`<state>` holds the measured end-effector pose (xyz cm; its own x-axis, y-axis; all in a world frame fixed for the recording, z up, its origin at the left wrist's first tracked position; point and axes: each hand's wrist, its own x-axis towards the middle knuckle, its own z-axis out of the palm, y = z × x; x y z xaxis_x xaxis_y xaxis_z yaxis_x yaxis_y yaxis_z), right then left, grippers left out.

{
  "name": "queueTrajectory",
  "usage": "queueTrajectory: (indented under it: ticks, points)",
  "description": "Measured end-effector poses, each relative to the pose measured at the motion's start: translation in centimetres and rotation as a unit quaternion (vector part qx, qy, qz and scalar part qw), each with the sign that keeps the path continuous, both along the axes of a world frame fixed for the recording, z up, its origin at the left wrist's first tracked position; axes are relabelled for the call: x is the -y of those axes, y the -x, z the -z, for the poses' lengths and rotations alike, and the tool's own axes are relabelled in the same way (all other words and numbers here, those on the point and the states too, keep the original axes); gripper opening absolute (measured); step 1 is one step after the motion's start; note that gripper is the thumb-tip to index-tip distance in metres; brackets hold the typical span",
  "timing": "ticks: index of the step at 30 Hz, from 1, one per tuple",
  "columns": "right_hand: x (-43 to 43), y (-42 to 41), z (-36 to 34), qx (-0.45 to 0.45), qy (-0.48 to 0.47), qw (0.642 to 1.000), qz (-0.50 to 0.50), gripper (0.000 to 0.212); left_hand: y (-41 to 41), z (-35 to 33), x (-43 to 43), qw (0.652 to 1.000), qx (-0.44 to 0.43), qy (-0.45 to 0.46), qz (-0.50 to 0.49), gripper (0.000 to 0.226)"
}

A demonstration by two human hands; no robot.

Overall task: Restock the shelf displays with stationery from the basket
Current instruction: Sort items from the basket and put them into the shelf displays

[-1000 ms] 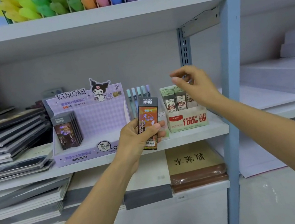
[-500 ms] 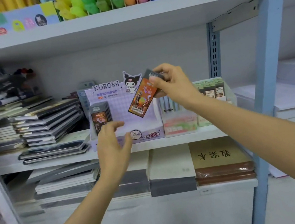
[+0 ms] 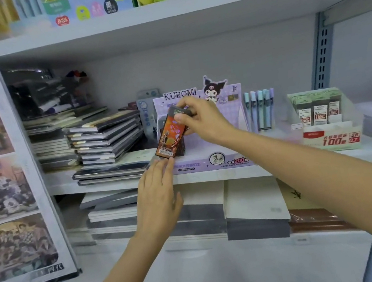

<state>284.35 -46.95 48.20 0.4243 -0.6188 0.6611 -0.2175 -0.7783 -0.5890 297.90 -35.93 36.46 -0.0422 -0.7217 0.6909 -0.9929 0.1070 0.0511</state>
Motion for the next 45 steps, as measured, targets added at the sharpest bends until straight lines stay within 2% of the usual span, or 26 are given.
queueTrajectory:
  ticks: [5,9,18,21,24,28,32,35,37,39,42,45]
  points:
    - [0.4,1.1,-0.7,-0.070,0.078,0.994,0.030,0.009,0.1,-0.1,0.2,1.000,0.011,0.003,-0.013,0.069]
    - [0.0,0.6,-0.6,-0.052,0.065,0.996,0.012,0.012,0.4,-0.2,0.1,1.000,0.011,-0.007,-0.023,0.068]
    - [0.3,0.0,-0.5,-0.095,0.046,0.994,0.000,0.014,0.5,-0.4,0.0,0.999,0.013,-0.012,-0.027,0.069]
    - [0.0,-0.7,-0.3,-0.092,0.072,0.993,0.012,0.017,0.4,-0.3,0.0,0.999,0.018,-0.018,-0.030,0.069]
    - [-0.2,-1.2,-0.5,-0.132,0.090,0.987,0.008,0.014,0.3,-0.2,-0.1,0.999,0.014,-0.015,-0.028,0.070]
    - [0.3,-0.6,-1.5,-0.161,0.049,0.986,-0.006,0.013,0.3,-0.2,-0.1,0.999,0.016,-0.018,-0.022,0.070]
    - [-0.1,-2.1,-0.6,-0.200,0.129,0.971,0.013,0.020,0.4,-0.2,-0.1,1.000,0.010,-0.022,-0.019,0.070]
    - [0.0,-2.2,0.2,-0.180,0.118,0.976,0.017,0.028,0.4,-0.2,-0.2,0.999,0.011,-0.027,-0.017,0.069]
    - [0.1,-1.9,0.8,-0.139,0.100,0.985,0.012,0.025,0.3,-0.2,-0.2,0.999,0.017,-0.028,-0.018,0.070]
    - [0.0,-2.1,1.7,-0.113,0.138,0.984,0.028,0.021,0.3,-0.2,-0.2,0.999,0.017,-0.026,-0.018,0.069]
    - [0.2,-2.5,2.3,-0.099,0.231,0.962,0.102,0.022,0.3,-0.1,-0.1,1.000,0.015,-0.019,-0.018,0.069]
    - [0.4,-2.0,2.4,-0.123,0.190,0.968,0.105,0.025,0.3,0.1,0.1,0.999,0.030,-0.028,-0.034,0.071]
